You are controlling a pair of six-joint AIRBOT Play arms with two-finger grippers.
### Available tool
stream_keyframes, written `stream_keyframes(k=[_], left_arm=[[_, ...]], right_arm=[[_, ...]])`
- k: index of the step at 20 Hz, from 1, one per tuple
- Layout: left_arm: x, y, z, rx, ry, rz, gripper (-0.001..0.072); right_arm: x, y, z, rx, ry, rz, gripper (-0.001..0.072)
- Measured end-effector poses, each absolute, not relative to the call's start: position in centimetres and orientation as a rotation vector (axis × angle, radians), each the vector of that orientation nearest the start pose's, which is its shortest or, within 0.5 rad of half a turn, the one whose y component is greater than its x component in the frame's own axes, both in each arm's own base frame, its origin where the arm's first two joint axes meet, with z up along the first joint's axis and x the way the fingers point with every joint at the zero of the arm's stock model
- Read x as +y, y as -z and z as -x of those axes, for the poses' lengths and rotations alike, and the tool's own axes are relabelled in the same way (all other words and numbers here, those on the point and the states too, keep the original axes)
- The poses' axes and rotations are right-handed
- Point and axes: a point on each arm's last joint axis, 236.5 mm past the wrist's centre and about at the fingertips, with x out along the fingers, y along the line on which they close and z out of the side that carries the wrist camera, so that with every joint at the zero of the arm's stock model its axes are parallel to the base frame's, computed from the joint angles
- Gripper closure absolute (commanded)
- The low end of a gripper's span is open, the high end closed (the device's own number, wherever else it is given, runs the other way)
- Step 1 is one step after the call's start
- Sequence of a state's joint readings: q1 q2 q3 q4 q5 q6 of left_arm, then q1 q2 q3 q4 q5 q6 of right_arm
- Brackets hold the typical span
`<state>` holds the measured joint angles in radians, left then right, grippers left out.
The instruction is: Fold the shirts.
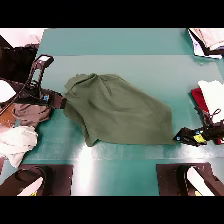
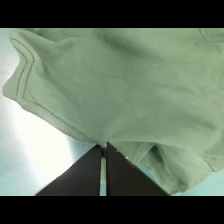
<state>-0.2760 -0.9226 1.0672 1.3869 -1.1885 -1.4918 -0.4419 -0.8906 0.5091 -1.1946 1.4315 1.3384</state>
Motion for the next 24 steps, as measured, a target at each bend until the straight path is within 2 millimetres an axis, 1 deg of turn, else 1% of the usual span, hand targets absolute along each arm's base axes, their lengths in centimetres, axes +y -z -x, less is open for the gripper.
stream_keyframes(k=[4, 5, 6, 7, 9, 10, 11, 12, 14, 16, 18, 20, 22, 24], left_arm=[[-13.1, -10.2, -31.1, 1.045, 0.413, -0.062, 0.0681], [-13.1, -10.2, -31.1, 1.045, 0.413, -0.061, 0.0681], [-13.1, -10.2, -31.1, 1.045, 0.413, -0.061, 0.0681], [-13.1, -10.2, -31.1, 1.046, 0.413, -0.061, 0.0681], [-13.1, -10.2, -31.1, 1.045, 0.415, -0.059, 0.0681], [-13.1, -10.2, -31.2, 1.042, 0.415, -0.058, 0.0681], [-13.2, -10.3, -31.3, 1.036, 0.414, -0.057, 0.0681], [-13.2, -10.3, -31.3, 1.034, 0.414, -0.057, 0.0681], [-13.2, -10.4, -31.4, 1.029, 0.414, -0.055, 0.0681], [-13.2, -10.4, -31.5, 1.026, 0.413, -0.056, 0.0682], [-13.1, -10.7, -31.9, 1.01, 0.409, -0.061, 0.0682], [-13.1, -10.7, -32.7, 0.985, 0.401, -0.067, 0.0682], [-13.3, -9.9, -33.8, 0.986, 0.397, -0.066, 0.0682], [-13.7, -7.9, -35.1, 1.016, 0.395, -0.069, 0.0682]], right_arm=[[1.9, 7.7, -15.9, 1.723, -0.102, -0.624, 0.0264], [1.9, 8.0, -15.9, 1.736, -0.102, -0.631, 0.0277], [2.0, 8.2, -15.8, 1.75, -0.104, -0.641, 0.0354], [2.3, 8.4, -15.6, 1.763, -0.108, -0.655, 0.0408], [2.9, 8.7, -15.5, 1.777, -0.124, -0.675, 0.042], [3.3, 8.8, -15.5, 1.778, -0.137, -0.677, 0.052], [3.4, 9.0, -15.7, 1.774, -0.143, -0.661, 0.065], [3.5, 9.2, -16.1, 1.765, -0.148, -0.637, 0.0694], [3.6, 9.1, -17.2, 1.728, -0.162, -0.585, 0.0695], [3.4, 8.4, -18.9, 1.662, -0.17, -0.513, 0.0697], [3.7, 6.7, -20.5, 1.593, -0.198, -0.462, 0.0697], [3.6, 4.8, -22.2, 1.52, -0.198, -0.43, 0.0697], [3.6, 3.3, -23.2, 1.465, -0.198, -0.41, 0.0697], [3.7, 2.3, -23.6, 1.439, -0.2, -0.402, 0.0697]])
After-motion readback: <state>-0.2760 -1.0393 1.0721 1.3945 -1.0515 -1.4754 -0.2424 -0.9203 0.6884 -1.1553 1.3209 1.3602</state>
